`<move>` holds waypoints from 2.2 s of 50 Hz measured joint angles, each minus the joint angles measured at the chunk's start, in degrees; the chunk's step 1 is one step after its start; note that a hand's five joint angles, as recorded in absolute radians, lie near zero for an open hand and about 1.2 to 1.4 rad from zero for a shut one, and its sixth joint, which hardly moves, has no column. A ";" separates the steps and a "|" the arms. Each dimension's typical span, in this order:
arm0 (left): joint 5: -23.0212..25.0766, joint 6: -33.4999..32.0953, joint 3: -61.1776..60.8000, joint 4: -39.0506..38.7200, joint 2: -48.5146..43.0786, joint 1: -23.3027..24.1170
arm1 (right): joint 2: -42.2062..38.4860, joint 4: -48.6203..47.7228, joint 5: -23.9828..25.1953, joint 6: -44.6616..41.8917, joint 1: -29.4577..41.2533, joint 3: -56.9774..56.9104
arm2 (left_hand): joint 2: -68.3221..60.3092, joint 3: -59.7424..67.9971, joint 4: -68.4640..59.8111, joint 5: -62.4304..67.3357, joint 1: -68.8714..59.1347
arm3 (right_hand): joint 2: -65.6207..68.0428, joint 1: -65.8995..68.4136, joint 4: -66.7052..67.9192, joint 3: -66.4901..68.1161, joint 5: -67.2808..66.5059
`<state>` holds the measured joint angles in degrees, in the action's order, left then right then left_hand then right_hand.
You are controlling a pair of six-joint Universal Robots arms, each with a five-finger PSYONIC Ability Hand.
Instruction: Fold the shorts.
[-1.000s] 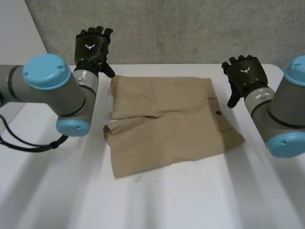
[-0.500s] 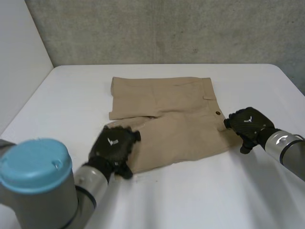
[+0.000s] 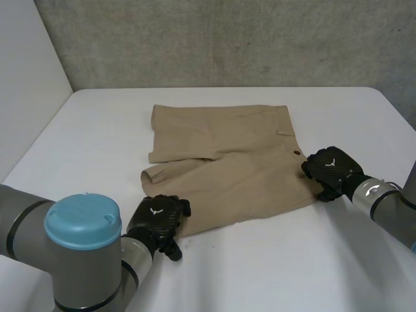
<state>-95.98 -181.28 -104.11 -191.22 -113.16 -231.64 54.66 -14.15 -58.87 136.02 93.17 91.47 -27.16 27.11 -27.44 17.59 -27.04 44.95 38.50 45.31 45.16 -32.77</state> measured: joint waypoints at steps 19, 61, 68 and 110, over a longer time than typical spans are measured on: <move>-4.49 -0.38 3.64 -2.62 -4.29 -0.60 | -1.69 0.02 -0.31 0.77 0.35 -2.90 | 0.00 0.00 0.00 -0.01 0.00 | 22.43 12.94 22.88 22.39 -20.44; -4.69 -5.30 6.48 -4.94 -7.66 -3.44 | 0.97 2.47 -2.75 7.48 1.24 -2.16 | -11.95 11.58 -10.71 10.79 -11.36 | 22.43 12.94 22.89 22.39 -21.91; -4.29 -5.08 5.53 -2.62 -4.43 -3.39 | 0.98 2.47 -2.87 7.45 1.23 -2.12 | -10.84 10.71 -9.90 9.88 -10.94 | 22.43 12.94 22.89 22.39 -21.91; -3.79 -5.07 8.61 -0.99 -8.49 -4.04 | 0.77 2.34 -3.19 6.99 1.23 -1.72 | -24.31 24.28 -23.29 22.50 -25.19 | 22.43 12.94 22.89 22.39 -21.91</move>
<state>-99.77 -186.35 -95.50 -192.21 -121.65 -235.68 55.43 -11.80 -62.05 143.00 94.39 89.74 -51.47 51.38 -50.73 40.10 -52.22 67.38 51.45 68.20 67.55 -54.69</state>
